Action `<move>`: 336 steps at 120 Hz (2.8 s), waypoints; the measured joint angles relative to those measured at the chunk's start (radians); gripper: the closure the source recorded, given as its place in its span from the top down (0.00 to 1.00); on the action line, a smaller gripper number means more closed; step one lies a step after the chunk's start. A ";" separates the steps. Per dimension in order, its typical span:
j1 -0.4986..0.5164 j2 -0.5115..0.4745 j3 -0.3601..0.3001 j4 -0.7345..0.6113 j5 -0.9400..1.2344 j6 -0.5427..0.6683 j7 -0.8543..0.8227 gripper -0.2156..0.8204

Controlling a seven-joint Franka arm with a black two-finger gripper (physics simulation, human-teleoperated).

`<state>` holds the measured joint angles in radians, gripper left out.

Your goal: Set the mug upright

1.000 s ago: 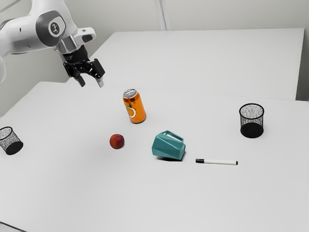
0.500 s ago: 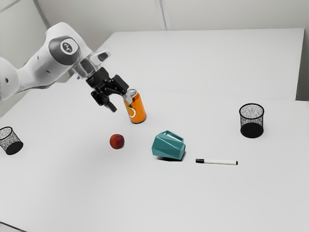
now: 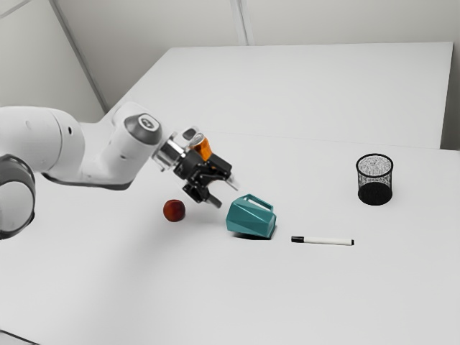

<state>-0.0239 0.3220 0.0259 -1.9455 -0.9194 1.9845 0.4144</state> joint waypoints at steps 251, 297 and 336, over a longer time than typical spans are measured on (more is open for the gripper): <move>-0.013 -0.021 -0.125 0.202 0.838 0.021 -0.223 0.04; -0.033 -0.019 -0.138 0.139 0.976 0.074 -0.307 0.04; -0.036 -0.029 -0.150 0.089 0.938 0.139 -0.345 0.46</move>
<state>-0.0595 0.2928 -0.1244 -1.8569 0.0182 2.1240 0.0695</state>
